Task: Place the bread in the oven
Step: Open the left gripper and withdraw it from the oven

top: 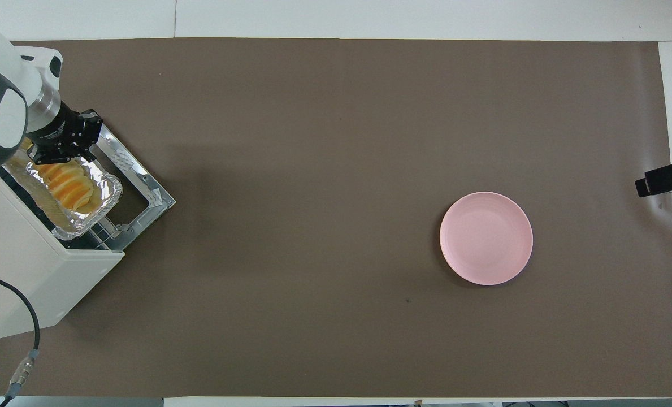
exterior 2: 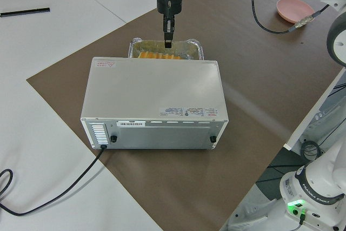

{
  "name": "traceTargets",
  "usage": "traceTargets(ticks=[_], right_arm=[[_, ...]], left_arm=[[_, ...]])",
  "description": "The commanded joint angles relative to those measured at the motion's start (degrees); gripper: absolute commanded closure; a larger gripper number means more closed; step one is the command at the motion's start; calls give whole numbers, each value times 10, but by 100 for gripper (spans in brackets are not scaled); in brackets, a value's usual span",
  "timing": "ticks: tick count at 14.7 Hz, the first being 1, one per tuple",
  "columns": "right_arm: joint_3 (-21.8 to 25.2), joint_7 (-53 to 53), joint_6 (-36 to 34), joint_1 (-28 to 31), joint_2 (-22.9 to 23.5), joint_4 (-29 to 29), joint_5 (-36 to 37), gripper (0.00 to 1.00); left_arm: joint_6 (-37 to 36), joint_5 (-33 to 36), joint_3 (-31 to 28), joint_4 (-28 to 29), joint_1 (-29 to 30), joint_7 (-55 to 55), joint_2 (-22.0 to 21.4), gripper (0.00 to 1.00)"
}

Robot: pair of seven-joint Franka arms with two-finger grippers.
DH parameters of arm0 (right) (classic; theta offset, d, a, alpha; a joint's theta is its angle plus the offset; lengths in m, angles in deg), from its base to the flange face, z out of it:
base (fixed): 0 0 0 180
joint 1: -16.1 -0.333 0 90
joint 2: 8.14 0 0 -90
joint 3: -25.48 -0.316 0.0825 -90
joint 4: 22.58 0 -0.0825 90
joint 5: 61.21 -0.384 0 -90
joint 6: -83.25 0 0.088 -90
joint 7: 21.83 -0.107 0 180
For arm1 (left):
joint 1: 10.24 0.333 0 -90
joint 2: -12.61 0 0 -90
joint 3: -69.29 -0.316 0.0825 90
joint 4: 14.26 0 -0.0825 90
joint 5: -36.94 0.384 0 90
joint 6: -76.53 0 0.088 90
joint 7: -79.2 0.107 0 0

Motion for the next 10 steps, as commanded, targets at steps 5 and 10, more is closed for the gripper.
traceTargets(ticks=[5,10], right_arm=[[-3,4,-1,2,-5,-8,4,0],[-3,7,-5,5,-6,-7,4,0]], left_arm=[[6,12,2,60,34,16,-34,100],[6,13,2,88,41,52,-48,100]])
